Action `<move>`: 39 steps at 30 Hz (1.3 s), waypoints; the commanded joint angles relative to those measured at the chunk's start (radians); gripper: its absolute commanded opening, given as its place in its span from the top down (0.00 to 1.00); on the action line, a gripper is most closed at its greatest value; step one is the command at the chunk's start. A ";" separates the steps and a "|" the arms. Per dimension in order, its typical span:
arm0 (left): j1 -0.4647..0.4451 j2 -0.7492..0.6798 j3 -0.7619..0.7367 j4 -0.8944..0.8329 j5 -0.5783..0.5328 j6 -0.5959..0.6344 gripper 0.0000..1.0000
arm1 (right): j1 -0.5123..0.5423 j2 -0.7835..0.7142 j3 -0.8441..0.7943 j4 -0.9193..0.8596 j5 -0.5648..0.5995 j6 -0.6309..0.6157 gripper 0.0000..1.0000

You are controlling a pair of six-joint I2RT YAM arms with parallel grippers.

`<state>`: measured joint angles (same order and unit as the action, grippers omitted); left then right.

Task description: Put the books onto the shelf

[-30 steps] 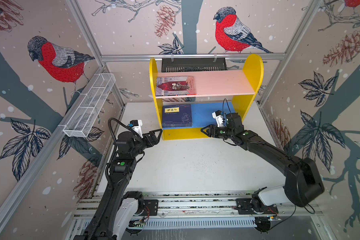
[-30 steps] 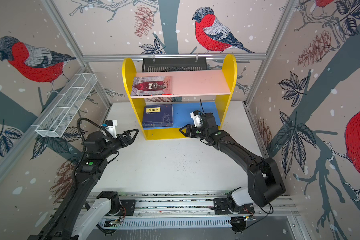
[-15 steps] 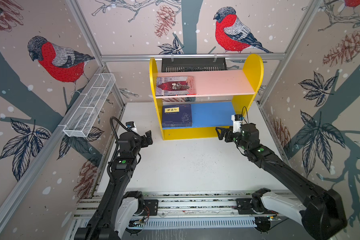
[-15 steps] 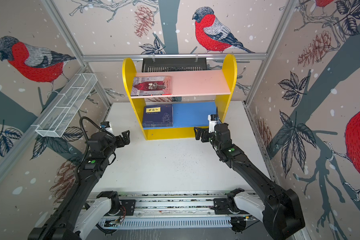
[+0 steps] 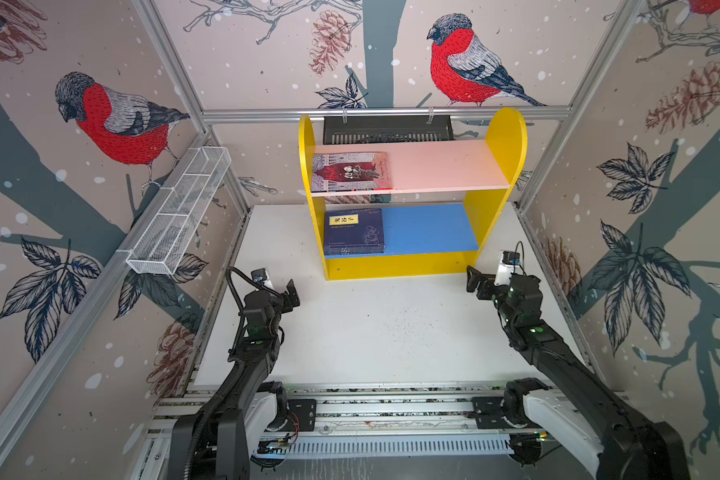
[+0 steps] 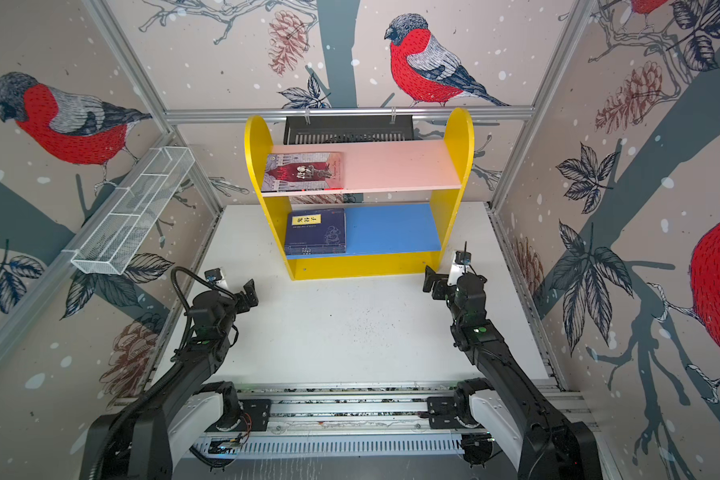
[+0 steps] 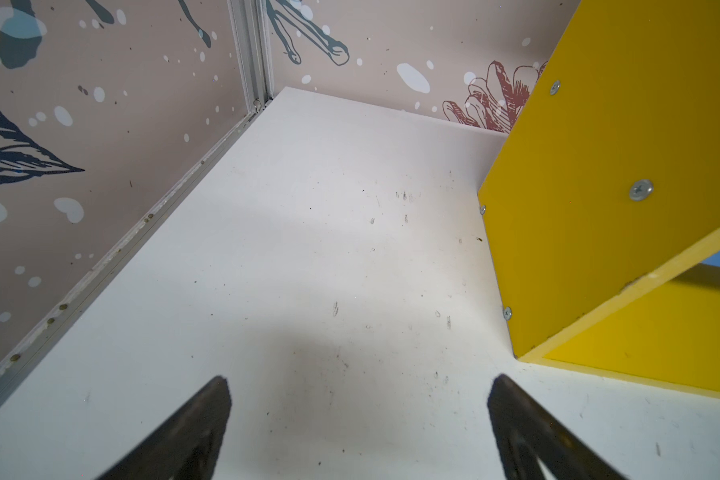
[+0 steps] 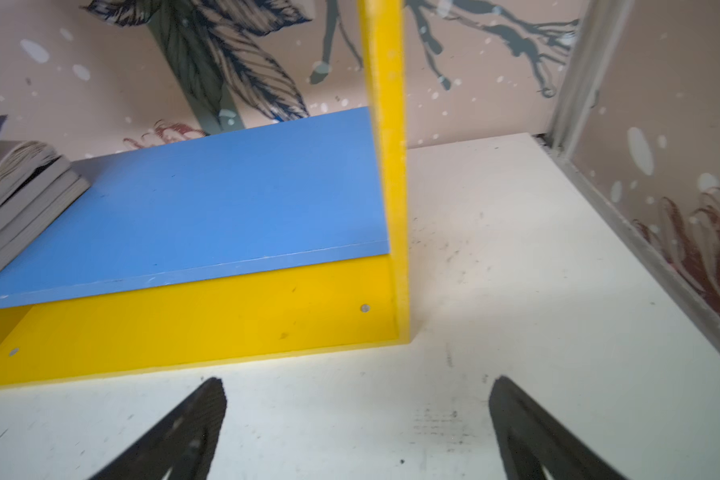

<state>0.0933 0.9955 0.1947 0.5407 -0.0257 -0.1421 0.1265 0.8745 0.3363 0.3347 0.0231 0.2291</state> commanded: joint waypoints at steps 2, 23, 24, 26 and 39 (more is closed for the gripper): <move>0.024 0.090 -0.033 0.305 0.076 0.007 0.03 | -0.084 -0.013 -0.080 0.199 -0.028 0.002 0.00; 0.091 0.287 -0.137 0.805 0.243 0.056 0.03 | -0.238 0.303 -0.309 0.918 0.101 0.017 0.00; 0.090 0.283 -0.141 0.807 0.239 0.056 0.03 | -0.237 0.315 -0.309 0.937 0.097 0.020 0.00; 0.091 0.286 -0.128 0.787 0.206 0.043 0.03 | -0.237 0.347 -0.296 0.951 0.093 0.009 0.00; 0.091 0.390 -0.106 0.862 0.150 -0.039 0.03 | -0.191 0.567 -0.261 1.091 0.075 -0.065 0.00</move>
<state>0.1833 1.3544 0.0929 1.2778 0.1532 -0.1589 -0.0719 1.4063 0.0837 1.3270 0.1017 0.2001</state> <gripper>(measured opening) 0.972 0.996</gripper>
